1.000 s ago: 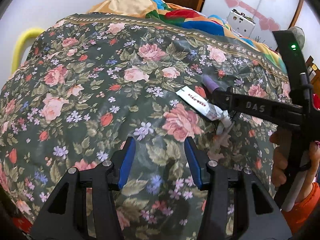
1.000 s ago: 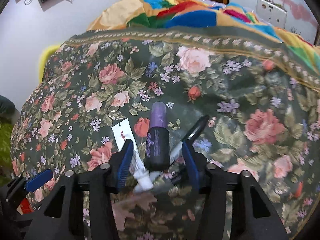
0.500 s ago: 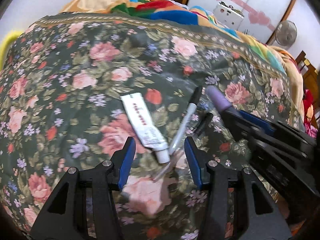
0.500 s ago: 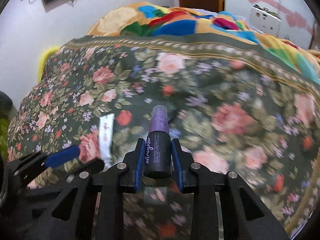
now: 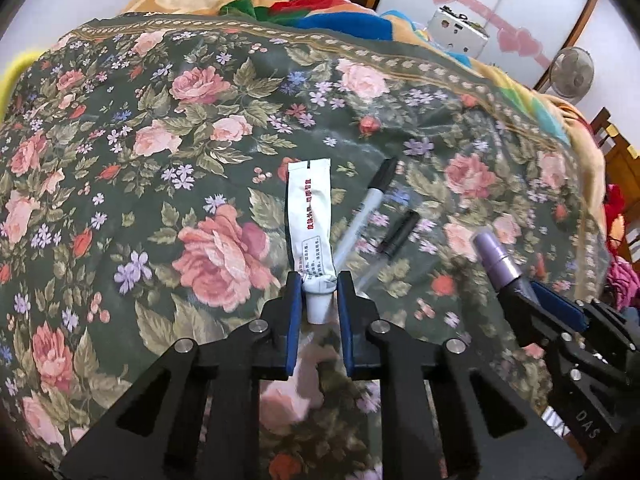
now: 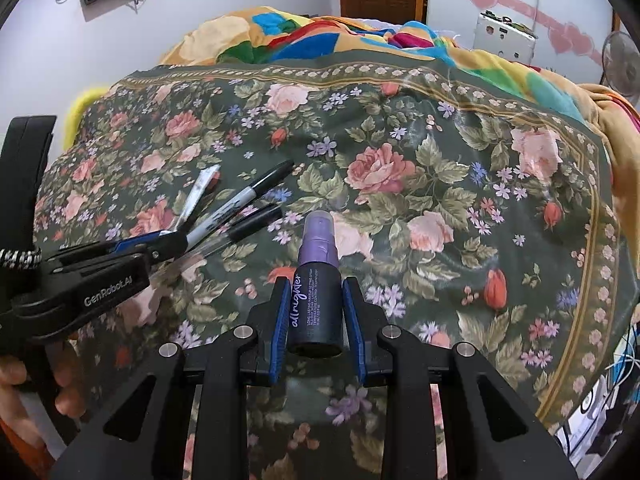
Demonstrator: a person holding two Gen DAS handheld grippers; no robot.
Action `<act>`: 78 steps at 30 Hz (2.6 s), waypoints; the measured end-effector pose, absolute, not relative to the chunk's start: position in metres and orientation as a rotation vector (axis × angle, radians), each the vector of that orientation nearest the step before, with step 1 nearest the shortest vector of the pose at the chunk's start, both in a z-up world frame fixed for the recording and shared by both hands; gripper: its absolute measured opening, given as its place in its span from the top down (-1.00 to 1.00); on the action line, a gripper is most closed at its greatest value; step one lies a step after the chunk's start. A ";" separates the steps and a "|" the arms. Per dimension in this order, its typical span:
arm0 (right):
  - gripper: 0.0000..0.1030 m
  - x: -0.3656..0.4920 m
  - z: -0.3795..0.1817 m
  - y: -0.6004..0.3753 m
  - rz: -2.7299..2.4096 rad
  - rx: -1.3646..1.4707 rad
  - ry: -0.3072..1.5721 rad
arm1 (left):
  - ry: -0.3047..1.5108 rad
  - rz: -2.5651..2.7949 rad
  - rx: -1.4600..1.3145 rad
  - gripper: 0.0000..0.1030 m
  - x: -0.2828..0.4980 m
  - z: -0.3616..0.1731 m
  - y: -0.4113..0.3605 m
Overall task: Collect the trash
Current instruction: 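Grasp the purple spray bottle with the right gripper while the left gripper grasps the white tube, then carry the spray bottle and tube in both grippers over the white bin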
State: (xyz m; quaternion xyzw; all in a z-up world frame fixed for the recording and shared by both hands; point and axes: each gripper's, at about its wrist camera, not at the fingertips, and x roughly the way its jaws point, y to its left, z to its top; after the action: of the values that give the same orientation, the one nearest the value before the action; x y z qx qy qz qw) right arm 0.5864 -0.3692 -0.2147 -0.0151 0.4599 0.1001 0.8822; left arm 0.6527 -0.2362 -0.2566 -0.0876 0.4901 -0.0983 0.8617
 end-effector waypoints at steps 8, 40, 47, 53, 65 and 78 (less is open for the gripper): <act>0.53 0.561 -0.185 -0.358 0.230 -0.047 0.922 | 0.952 -0.229 -0.182 0.68 0.616 -0.199 -0.229; 0.53 0.360 -0.022 -0.186 0.505 -0.166 0.656 | 0.671 0.043 -0.120 0.68 0.331 -0.022 -0.036; 0.53 0.328 -0.034 -0.125 0.607 -0.201 0.675 | 0.712 0.156 -0.158 0.68 0.279 -0.044 0.034; 0.53 0.311 -0.056 -0.075 0.685 -0.231 0.729 | 0.758 0.224 -0.200 0.68 0.250 -0.072 0.083; 0.53 0.301 -0.119 0.005 0.798 -0.311 0.905 | 0.901 0.298 -0.353 0.68 0.224 -0.161 0.156; 0.53 0.326 -0.200 0.057 0.842 -0.334 1.150 | 1.133 0.277 -0.498 0.68 0.249 -0.277 0.180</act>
State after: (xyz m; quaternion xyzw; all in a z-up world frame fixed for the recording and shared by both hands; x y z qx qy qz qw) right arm 0.3262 0.0571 -0.2004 -0.1525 0.5250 0.3846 0.7438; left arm 0.2494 0.1797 -0.2771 -0.2325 0.5292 0.1293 0.8057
